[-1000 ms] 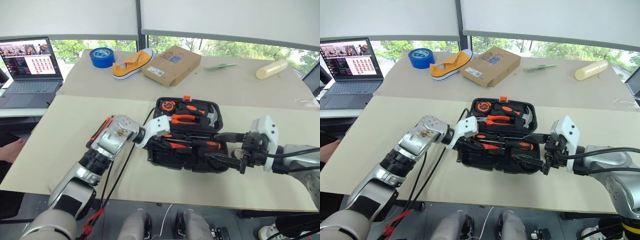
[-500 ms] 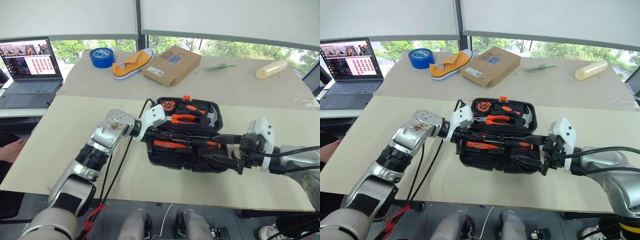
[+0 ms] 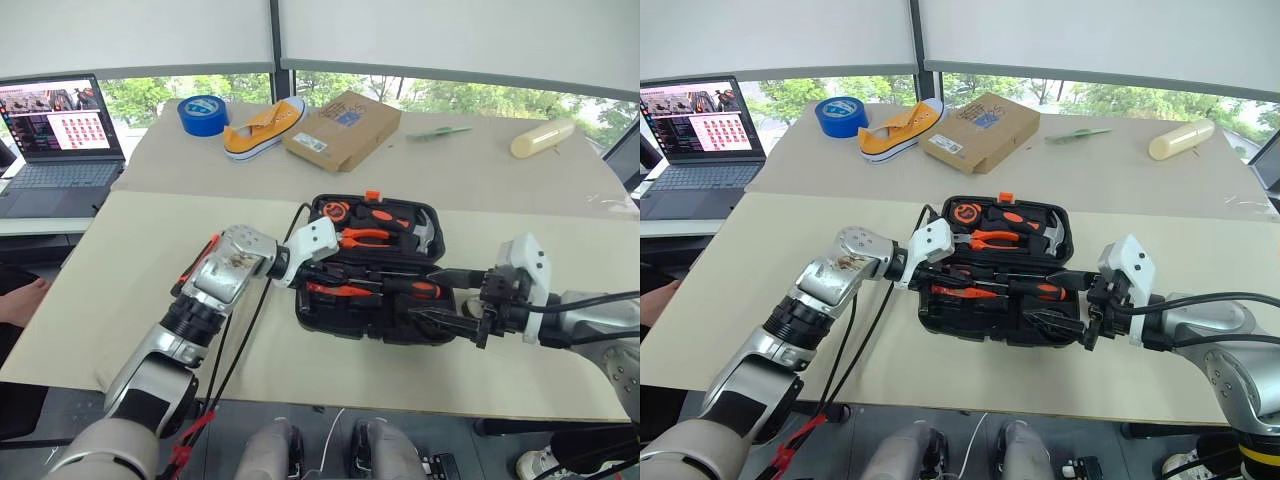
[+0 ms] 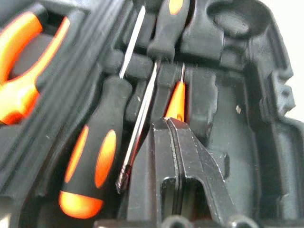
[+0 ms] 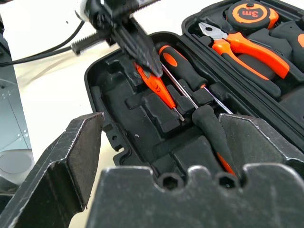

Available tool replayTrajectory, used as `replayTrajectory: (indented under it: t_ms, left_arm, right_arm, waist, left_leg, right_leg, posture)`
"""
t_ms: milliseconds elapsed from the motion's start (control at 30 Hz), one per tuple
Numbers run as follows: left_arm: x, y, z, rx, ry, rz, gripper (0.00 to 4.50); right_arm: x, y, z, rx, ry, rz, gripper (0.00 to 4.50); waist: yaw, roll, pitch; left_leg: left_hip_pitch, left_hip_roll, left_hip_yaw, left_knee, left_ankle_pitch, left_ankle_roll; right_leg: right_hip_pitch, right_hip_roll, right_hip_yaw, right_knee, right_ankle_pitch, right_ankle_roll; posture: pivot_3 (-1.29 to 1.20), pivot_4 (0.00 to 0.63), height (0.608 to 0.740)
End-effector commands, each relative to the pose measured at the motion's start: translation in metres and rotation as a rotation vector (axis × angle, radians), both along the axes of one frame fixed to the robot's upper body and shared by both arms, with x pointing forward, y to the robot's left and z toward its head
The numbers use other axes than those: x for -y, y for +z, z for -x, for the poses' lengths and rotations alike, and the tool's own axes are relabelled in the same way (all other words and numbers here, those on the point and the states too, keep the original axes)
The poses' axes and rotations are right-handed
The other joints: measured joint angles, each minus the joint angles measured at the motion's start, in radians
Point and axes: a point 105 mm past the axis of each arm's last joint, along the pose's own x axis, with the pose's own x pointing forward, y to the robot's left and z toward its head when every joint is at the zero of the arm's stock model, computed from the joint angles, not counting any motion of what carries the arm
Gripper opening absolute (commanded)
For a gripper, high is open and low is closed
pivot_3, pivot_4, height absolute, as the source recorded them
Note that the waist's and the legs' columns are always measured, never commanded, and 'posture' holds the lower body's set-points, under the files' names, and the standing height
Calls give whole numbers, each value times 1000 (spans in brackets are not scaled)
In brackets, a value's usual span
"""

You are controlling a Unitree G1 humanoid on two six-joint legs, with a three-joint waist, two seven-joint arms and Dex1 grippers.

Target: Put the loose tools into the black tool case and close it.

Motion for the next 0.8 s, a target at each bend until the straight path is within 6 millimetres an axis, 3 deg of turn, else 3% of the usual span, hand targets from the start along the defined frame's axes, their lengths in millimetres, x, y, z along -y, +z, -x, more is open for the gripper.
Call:
replayTrajectory:
  t_ms: [33,200,300,400,500,567,667,800]
  left_arm:
    - [-2,-9,-3,44,-6,-40,49]
    - [-4,-16,-7,70,-7,-53,49]
    - [-3,-8,-6,69,-7,-18,49]
    - [-4,11,1,64,-31,61,49]
    - [-19,45,6,94,12,168,49]
    - [-32,58,7,90,85,214,545]
    - [-76,77,14,89,265,266,1399]
    - [-133,76,26,106,528,246,2810]
  right_arm:
    - [2,13,0,46,-9,-3,4500]
    - [2,13,0,42,-9,-7,4500]
    - [1,13,0,40,-5,-7,4500]
    - [1,14,-1,40,-2,-10,4500]
    - [-1,15,-2,49,2,-17,4500]
    - [-3,16,-3,56,11,-15,4500]
    - [-10,24,-7,73,54,-43,4500]
    - [-17,34,-10,98,111,-46,4500]
  waist:
    - [1,0,0]
    - [1,0,0]
    - [1,0,0]
    - [0,0,0]
    - [-4,0,0]
    - [-7,0,0]
    - [-12,0,0]
    - [-33,0,0]
  left_leg:
    - [0,0,0,0,0,0]
    - [1,0,0,0,0,1]
    - [1,0,0,0,0,1]
    - [0,0,0,0,0,1]
    - [-1,0,0,0,0,1]
    - [-1,0,0,0,0,0]
    - [0,0,0,0,0,0]
    - [2,0,1,-3,-1,0]
  right_leg:
    - [0,0,0,0,0,0]
    - [0,-1,0,0,0,0]
    - [0,-1,0,0,0,0]
    - [0,-1,0,0,0,0]
    - [-1,-1,0,0,0,0]
    - [-2,-1,1,0,0,0]
    - [-1,-1,1,0,0,0]
    - [-1,-1,5,0,0,0]
  posture:
    - [0,150,731]
    - [0,150,731]
    - [0,150,731]
    - [0,150,731]
    - [0,150,731]
    - [0,150,731]
    - [0,150,731]
    - [0,150,731]
